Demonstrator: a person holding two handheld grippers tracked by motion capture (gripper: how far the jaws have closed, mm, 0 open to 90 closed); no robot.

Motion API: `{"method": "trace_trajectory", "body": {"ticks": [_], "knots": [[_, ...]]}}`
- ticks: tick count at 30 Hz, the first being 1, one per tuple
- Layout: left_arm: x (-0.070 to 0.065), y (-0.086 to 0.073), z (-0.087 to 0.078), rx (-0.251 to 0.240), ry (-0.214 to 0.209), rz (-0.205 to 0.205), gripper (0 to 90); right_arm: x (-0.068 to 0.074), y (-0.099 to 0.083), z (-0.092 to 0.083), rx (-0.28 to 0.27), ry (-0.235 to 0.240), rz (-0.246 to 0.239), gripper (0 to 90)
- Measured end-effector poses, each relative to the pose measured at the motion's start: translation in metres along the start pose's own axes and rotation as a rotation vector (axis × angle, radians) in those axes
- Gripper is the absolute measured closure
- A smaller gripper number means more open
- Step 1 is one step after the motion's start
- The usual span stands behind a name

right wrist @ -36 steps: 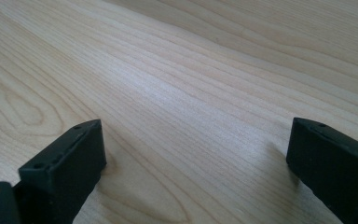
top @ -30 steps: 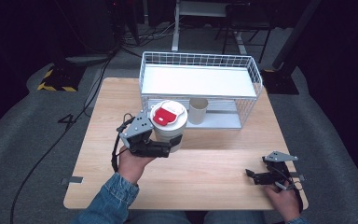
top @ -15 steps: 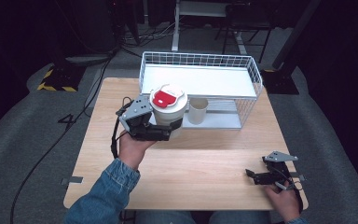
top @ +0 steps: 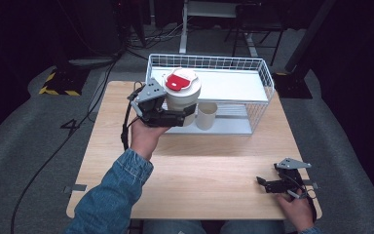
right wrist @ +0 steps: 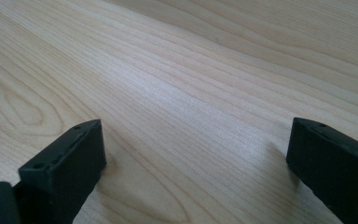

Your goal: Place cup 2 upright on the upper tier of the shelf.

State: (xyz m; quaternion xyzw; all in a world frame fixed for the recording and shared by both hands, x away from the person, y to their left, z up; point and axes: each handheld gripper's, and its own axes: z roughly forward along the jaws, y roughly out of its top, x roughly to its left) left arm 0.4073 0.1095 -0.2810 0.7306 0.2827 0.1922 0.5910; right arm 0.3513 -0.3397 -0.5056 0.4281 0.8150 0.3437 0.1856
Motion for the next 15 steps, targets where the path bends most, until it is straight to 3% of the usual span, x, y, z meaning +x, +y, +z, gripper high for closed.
{"method": "trace_trajectory", "body": {"ticks": [5,15], "knots": [[0.006,0.01,0.011,-0.014,0.016,-0.013,13.9,0.0,0.0,0.0,0.0,0.0,0.0,4.6],[0.016,0.027,0.041,-0.014,0.056,0.006,14.0,0.0,0.0,0.0,0.0,0.0,0.0,4.6]]}}
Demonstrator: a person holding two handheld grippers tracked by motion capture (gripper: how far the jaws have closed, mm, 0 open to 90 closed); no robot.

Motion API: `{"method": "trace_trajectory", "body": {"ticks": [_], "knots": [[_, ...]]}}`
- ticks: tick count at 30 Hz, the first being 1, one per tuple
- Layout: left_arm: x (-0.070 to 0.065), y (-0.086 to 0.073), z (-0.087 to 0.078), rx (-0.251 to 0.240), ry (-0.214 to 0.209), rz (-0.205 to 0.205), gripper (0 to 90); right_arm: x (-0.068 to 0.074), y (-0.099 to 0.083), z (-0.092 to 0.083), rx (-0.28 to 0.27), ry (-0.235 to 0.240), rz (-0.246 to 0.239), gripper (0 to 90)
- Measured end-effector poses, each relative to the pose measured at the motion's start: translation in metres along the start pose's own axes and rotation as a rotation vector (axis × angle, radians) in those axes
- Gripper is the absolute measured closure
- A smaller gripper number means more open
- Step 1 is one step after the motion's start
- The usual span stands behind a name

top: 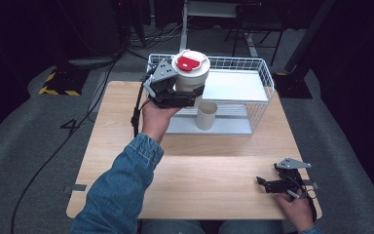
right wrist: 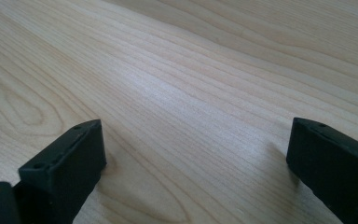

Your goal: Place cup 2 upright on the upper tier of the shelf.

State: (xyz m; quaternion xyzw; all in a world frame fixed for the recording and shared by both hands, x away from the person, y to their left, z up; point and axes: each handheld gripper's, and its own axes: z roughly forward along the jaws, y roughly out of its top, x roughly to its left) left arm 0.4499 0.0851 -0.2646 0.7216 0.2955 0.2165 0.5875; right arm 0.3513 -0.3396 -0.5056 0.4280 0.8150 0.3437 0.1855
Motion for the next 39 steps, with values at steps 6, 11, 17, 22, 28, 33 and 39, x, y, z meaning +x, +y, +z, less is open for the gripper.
{"method": "trace_trajectory", "body": {"ticks": [6,11,17,22,28,33,39], "knots": [[0.005,0.005,0.019,-0.012,0.017,-0.008,13.9,0.0,0.0,0.0,0.0,0.0,0.0,4.6],[0.012,0.01,0.038,-0.017,0.039,-0.02,13.9,0.0,0.0,0.0,0.0,0.002,0.0,4.6],[0.018,0.011,0.054,-0.017,0.06,-0.043,13.9,0.0,0.0,0.0,-0.001,0.002,0.0,4.6],[0.022,0.011,0.069,-0.004,0.081,-0.045,13.9,0.0,0.0,0.0,-0.001,0.002,0.003,4.6],[0.026,0.007,0.081,0.023,0.11,-0.061,13.9,0.0,0.0,0.0,-0.002,0.002,0.003,4.6],[0.03,0.004,0.088,0.044,0.127,-0.067,13.9,0.0,0.0,0.0,-0.002,0.001,0.002,4.6],[0.033,0.001,0.095,0.038,0.134,-0.096,13.8,0.0,0.0,0.0,-0.002,0.001,0.002,4.6]]}}
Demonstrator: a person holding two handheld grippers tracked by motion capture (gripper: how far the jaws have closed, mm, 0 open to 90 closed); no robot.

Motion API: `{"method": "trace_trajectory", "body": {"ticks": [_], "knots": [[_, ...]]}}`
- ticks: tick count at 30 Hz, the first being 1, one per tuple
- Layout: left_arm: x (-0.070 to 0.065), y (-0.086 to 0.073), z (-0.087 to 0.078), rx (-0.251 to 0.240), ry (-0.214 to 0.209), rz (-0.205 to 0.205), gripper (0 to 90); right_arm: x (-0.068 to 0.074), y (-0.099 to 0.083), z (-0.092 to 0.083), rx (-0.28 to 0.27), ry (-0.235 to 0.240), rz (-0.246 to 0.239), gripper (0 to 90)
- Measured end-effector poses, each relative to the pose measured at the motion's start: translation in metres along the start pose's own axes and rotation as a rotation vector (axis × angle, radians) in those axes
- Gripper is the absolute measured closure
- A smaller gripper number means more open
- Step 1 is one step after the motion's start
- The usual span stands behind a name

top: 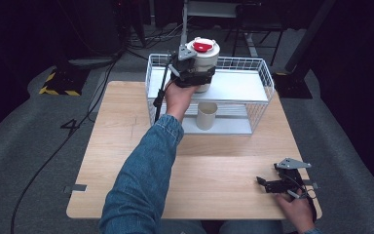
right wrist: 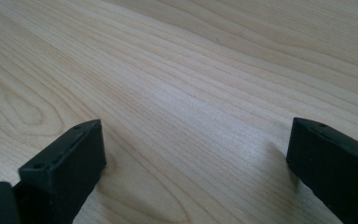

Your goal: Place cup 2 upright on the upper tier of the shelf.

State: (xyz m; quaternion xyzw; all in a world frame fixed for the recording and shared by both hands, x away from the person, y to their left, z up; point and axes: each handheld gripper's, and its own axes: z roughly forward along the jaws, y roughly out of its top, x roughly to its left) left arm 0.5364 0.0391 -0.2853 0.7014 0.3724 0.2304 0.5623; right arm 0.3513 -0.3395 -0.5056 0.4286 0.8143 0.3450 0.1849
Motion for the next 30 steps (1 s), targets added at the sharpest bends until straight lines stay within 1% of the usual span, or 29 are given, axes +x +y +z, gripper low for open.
{"method": "trace_trajectory", "body": {"ticks": [9,12,15,20,24,27,30], "knots": [[-0.004,-0.003,0.009,0.012,0.015,-0.014,13.8,0.0,0.0,0.0,0.0,0.0,0.0,4.6],[-0.004,-0.004,0.011,0.011,0.021,-0.011,13.8,0.0,0.0,0.0,0.0,0.0,0.0,4.6],[-0.005,-0.005,0.012,0.007,0.021,-0.003,13.8,0.0,0.0,0.0,0.0,0.0,0.0,4.6],[-0.005,-0.006,0.012,0.006,0.019,0.001,13.7,0.0,0.0,0.0,0.0,0.0,0.0,4.6],[-0.007,-0.007,0.011,0.007,0.023,0.027,13.8,0.0,0.0,0.0,0.0,0.0,0.0,4.6],[-0.006,-0.009,0.009,-0.003,0.012,0.023,13.8,0.0,0.0,0.0,0.0,0.0,-0.001,4.7],[-0.007,-0.01,0.009,-0.005,0.015,0.033,13.7,0.0,0.0,0.0,0.0,0.0,-0.001,4.7]]}}
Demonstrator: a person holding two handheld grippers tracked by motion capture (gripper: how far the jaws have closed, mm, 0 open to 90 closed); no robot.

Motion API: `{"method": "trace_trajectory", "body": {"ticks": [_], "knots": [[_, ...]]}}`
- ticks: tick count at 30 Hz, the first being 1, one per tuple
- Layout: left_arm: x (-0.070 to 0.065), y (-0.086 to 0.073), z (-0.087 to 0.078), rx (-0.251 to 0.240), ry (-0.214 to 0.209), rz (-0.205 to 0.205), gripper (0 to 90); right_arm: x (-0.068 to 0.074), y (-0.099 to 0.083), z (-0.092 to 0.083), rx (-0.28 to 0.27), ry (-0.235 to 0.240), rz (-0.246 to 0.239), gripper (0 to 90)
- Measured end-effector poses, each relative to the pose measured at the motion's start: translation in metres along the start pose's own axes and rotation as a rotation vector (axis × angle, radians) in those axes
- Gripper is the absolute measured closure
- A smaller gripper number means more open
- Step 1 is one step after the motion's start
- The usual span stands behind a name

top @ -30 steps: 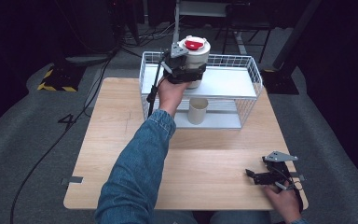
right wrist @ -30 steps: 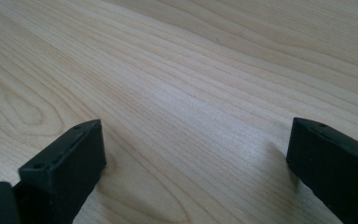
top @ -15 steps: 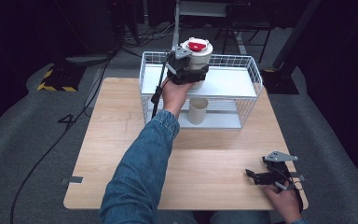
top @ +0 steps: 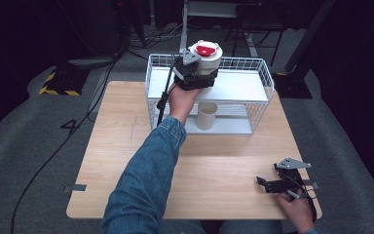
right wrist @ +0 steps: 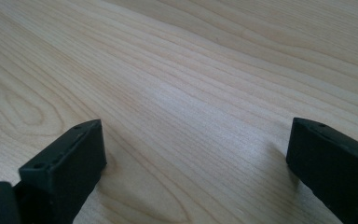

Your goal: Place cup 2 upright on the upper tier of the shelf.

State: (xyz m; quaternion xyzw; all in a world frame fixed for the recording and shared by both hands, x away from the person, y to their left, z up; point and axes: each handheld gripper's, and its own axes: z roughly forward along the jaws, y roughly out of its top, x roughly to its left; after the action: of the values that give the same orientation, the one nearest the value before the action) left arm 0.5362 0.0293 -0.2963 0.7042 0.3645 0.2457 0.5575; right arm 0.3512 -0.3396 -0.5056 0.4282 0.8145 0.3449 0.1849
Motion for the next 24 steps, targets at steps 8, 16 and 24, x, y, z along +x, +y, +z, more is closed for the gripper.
{"method": "trace_trajectory", "body": {"ticks": [8,16,24], "knots": [[0.001,0.0,0.001,0.003,-0.005,-0.003,13.5,0.0,0.0,0.0,0.001,0.0,-0.003,4.7],[0.0,0.001,-0.002,0.0,0.002,-0.001,5.0,0.0,0.0,0.0,0.001,0.0,-0.003,4.7],[0.002,0.002,-0.022,-0.007,-0.009,0.01,0.0,0.0,0.0,0.0,0.002,0.001,-0.004,4.7]]}}
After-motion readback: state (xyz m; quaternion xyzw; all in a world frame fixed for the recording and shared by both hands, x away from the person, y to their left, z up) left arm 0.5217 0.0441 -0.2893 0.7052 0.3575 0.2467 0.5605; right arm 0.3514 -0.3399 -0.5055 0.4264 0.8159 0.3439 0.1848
